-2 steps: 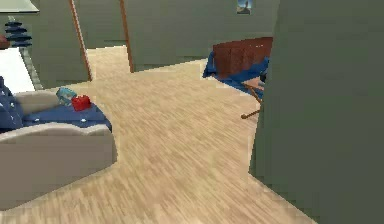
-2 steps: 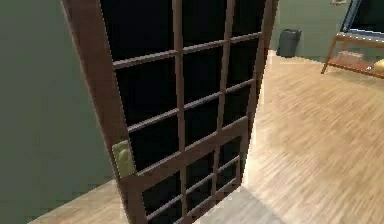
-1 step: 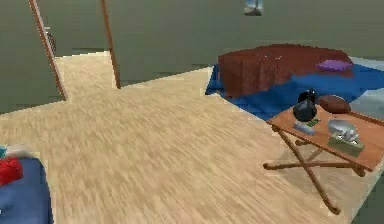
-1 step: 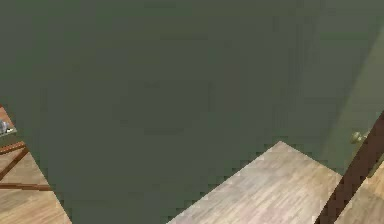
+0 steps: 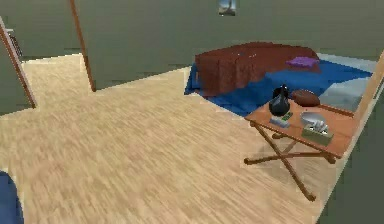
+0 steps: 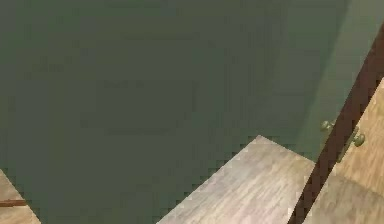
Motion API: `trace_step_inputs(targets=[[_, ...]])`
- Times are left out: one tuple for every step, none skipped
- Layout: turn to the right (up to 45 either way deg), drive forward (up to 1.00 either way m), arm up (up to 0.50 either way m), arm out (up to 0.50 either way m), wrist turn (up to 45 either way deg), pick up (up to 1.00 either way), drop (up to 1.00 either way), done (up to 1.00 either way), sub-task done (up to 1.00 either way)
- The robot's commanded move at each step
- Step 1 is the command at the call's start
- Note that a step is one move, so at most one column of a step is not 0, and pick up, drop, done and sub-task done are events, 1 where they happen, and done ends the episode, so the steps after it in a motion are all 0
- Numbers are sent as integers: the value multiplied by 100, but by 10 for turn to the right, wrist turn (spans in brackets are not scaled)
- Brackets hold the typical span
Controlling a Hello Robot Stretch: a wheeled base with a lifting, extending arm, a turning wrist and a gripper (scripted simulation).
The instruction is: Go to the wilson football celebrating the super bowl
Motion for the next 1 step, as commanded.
trace_step_inputs(targets=[[0, 70, 0, 0, 0, 0, 0, 0, 0]])
